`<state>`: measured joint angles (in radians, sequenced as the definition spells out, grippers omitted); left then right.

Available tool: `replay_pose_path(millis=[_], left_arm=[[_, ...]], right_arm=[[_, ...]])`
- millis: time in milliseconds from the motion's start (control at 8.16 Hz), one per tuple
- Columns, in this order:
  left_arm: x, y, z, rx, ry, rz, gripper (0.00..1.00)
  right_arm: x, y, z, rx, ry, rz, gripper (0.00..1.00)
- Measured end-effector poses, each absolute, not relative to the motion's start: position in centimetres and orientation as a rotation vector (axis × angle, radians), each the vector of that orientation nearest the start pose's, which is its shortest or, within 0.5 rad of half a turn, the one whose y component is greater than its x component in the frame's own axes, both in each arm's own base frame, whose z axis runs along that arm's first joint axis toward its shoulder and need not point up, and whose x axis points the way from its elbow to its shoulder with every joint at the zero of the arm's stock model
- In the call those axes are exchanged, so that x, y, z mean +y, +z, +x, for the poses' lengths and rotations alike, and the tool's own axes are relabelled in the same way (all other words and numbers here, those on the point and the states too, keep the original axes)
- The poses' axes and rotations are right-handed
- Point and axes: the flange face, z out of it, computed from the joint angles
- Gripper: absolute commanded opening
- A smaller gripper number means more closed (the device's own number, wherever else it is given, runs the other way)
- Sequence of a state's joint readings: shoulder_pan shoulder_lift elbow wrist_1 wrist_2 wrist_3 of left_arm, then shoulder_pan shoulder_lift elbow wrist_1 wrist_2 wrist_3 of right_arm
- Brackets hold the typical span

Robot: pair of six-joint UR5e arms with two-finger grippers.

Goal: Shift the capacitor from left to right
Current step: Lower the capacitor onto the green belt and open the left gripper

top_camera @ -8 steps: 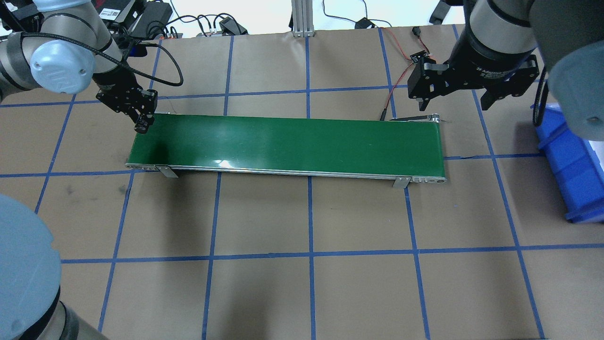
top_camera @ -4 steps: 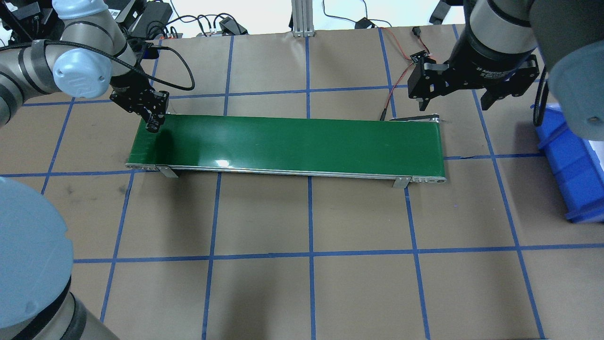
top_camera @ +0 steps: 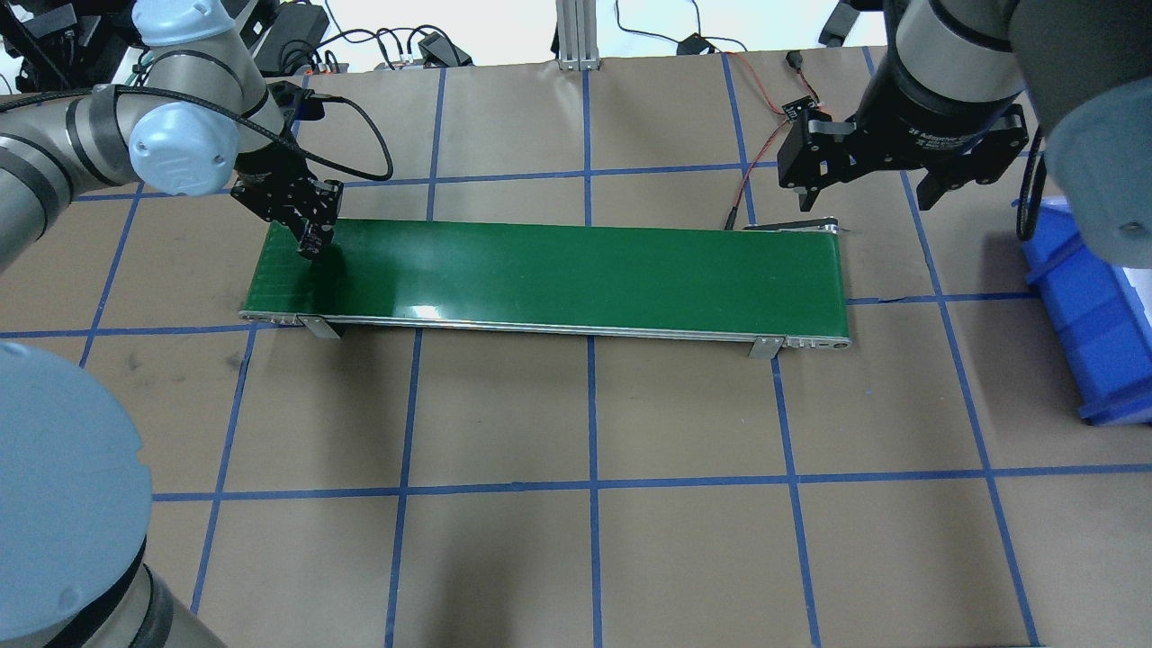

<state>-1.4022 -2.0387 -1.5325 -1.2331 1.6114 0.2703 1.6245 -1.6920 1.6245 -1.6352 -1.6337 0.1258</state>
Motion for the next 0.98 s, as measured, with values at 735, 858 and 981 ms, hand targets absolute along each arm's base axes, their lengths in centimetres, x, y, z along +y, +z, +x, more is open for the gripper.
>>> replay_pose_path(millis=[735,858,981], left_arm=[[-62.5,27.8,-6.3,3.152,0.204,0.034,1.0],[-61.7,29.1,-7.2,3.151,0.248,0.04,1.0],[-60.8,31.6,-8.0,3.147,0.268,0.049,1.0]], right_arm=[[-44.4,52.5,15.1,3.182,-0.219,0.121,1.0],[-44.4,52.5,15.1,3.182,-0.219,0.121,1.0],[-44.5,52.6,15.1,3.182,-0.225,0.119,1.0]])
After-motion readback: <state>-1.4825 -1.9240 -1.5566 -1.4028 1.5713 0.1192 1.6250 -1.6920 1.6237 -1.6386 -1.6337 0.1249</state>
